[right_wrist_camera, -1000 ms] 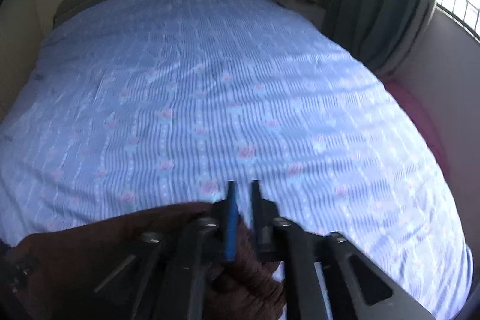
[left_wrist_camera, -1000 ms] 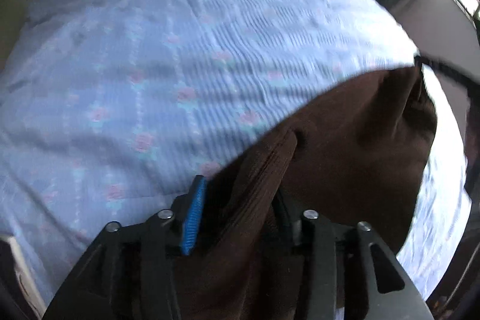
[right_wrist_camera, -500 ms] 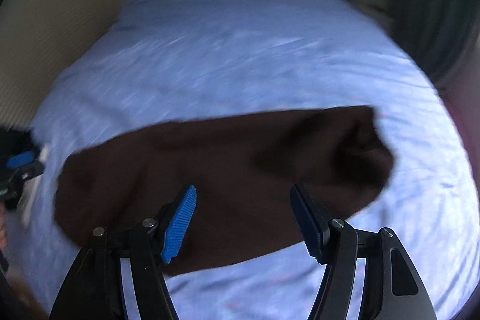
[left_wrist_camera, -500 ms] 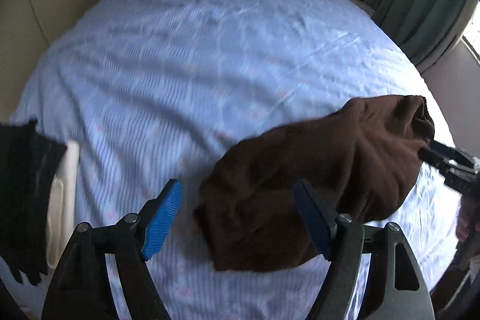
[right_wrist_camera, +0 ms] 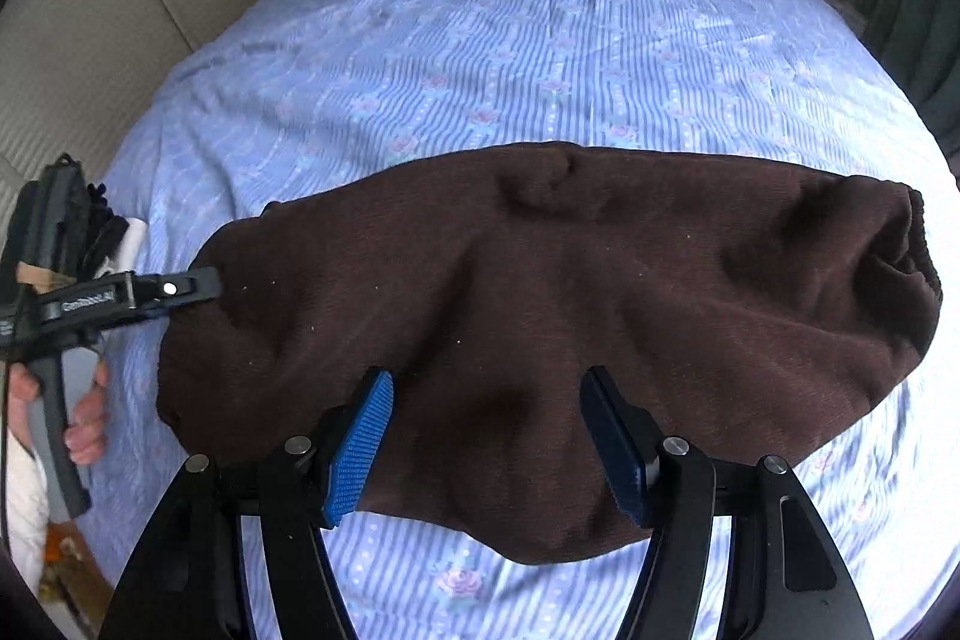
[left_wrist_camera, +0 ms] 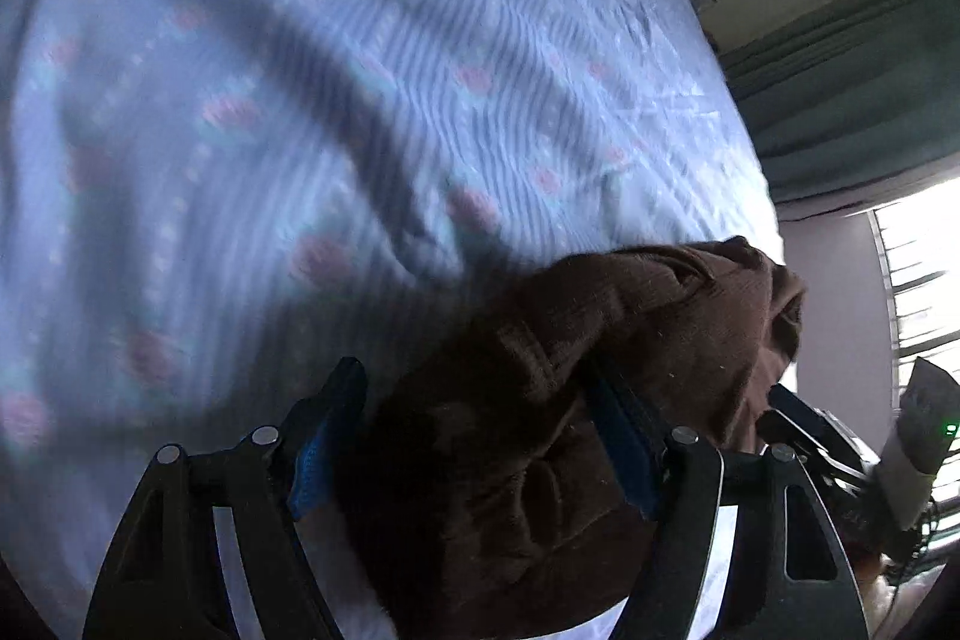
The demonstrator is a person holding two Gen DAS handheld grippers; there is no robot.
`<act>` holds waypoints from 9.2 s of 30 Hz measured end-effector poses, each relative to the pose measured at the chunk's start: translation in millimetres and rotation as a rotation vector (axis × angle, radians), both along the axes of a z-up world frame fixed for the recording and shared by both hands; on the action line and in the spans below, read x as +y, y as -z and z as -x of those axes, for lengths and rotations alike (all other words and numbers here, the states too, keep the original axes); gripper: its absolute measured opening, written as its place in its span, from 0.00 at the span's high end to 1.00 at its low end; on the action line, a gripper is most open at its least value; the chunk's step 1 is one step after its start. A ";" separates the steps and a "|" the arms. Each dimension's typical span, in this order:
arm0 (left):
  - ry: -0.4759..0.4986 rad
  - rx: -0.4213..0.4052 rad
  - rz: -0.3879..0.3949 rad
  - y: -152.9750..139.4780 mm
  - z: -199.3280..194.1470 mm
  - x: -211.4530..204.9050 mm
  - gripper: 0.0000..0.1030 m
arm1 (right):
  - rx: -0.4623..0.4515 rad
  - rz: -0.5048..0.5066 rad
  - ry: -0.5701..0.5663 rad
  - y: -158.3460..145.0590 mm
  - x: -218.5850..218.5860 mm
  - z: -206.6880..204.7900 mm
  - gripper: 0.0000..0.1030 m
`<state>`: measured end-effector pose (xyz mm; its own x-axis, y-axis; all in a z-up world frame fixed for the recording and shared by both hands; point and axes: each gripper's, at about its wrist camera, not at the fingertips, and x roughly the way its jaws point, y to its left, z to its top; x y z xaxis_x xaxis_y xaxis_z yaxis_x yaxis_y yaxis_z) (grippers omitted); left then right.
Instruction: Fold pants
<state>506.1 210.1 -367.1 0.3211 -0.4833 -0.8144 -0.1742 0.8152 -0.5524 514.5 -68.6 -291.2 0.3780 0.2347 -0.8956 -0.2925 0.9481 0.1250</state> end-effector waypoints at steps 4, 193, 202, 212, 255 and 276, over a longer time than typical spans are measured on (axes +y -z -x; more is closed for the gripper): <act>-0.013 -0.006 -0.042 -10.0 5.5 -0.7 0.60 | 0.012 0.003 0.010 4.1 -1.4 1.1 0.36; 0.207 -0.139 -0.463 -51.6 -51.9 -297.9 0.34 | 0.037 -0.311 0.417 51.3 -295.6 -106.0 0.63; 0.271 -0.079 -0.533 -27.3 -60.7 -306.6 0.35 | -0.132 -0.098 0.400 -14.4 -269.3 -97.9 0.65; 0.216 -0.049 -0.529 -78.7 -58.2 -270.7 0.39 | -0.189 0.039 0.373 -62.6 -230.4 -80.7 0.64; -0.211 0.049 -0.529 -197.5 122.2 127.6 0.34 | 0.026 0.266 -0.266 -70.8 257.7 38.4 0.48; 0.188 -0.134 -0.504 -181.9 52.0 -72.9 0.30 | 0.050 0.043 0.138 -107.5 3.4 59.0 0.34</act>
<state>454.1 137.3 -185.2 0.3840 -0.1034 -0.9175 0.0450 0.9946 -0.0933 455.5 -65.2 -183.7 0.3584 0.1449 -0.9222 -0.1536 0.9836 0.0949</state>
